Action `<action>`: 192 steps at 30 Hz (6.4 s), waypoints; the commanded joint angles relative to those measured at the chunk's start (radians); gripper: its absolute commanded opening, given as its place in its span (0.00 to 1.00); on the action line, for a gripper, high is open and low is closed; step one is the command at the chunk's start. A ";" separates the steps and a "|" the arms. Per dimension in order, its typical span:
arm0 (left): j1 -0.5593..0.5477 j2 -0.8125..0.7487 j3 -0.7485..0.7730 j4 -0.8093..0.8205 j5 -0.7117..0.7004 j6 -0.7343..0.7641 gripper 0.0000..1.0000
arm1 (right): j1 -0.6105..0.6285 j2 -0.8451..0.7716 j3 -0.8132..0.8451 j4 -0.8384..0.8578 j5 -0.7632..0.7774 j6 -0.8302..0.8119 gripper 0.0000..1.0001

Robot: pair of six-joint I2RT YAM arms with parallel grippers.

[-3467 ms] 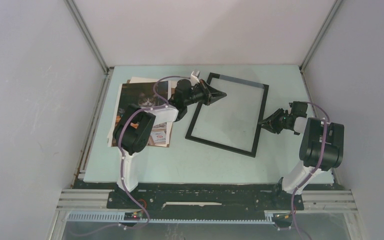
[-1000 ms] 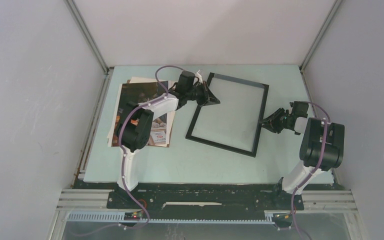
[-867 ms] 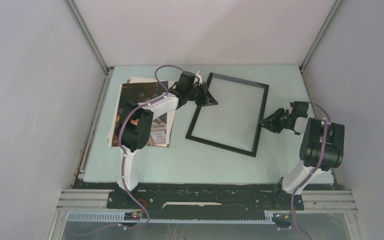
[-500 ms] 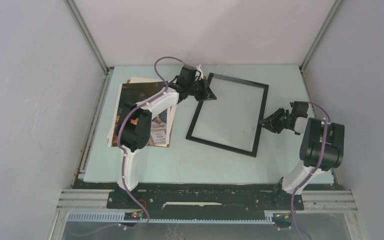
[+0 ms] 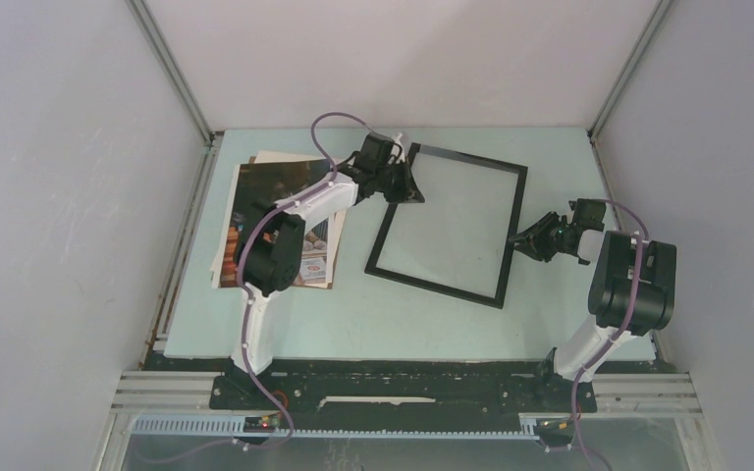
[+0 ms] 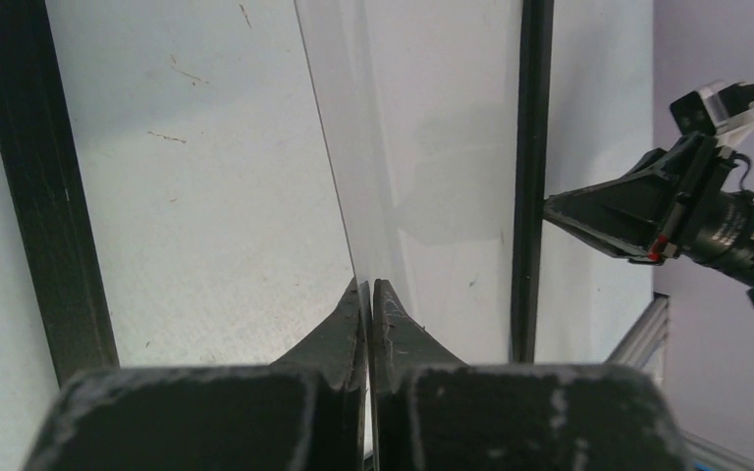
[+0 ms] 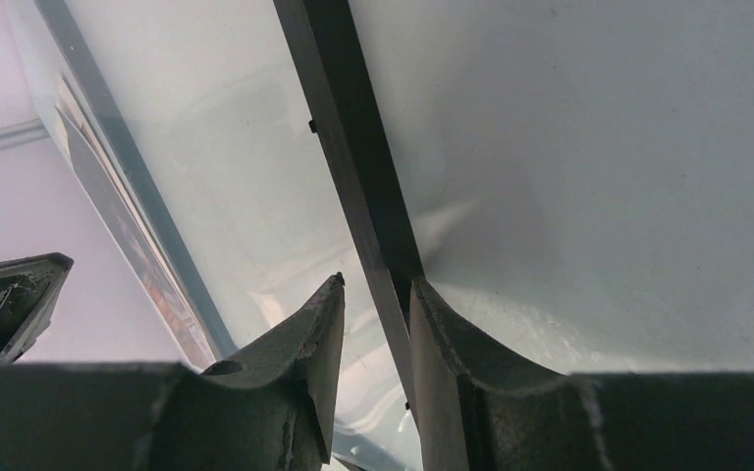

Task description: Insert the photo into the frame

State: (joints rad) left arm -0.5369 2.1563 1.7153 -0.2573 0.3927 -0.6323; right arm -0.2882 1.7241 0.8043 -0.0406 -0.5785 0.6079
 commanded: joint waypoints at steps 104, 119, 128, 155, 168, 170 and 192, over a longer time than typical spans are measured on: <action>-0.009 -0.101 -0.214 0.567 0.257 -0.393 0.00 | -0.005 -0.073 -0.001 -0.069 0.085 -0.050 0.49; 0.042 -0.010 -0.085 0.334 0.299 -0.173 0.00 | 0.039 -0.254 -0.054 -0.193 0.169 -0.074 0.58; 0.038 0.012 -0.115 0.321 0.233 -0.101 0.07 | 0.052 -0.225 -0.060 -0.209 0.206 -0.109 0.53; 0.110 0.135 0.060 0.223 0.165 -0.162 0.41 | 0.040 -0.155 0.033 -0.219 0.203 -0.123 0.50; 0.130 0.240 0.153 0.335 0.225 -0.208 0.34 | 0.047 -0.024 0.148 -0.186 0.195 -0.081 0.50; 0.129 0.244 0.156 0.330 0.208 -0.194 0.34 | 0.048 0.005 0.169 -0.187 0.198 -0.078 0.50; 0.070 0.103 0.004 0.523 0.229 -0.026 0.00 | 0.024 0.105 0.235 -0.128 0.150 -0.043 0.49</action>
State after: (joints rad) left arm -0.4545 2.3680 1.7676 0.1349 0.5720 -0.7006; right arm -0.2623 1.8057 0.9993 -0.2096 -0.4129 0.5446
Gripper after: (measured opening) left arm 0.003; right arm 0.500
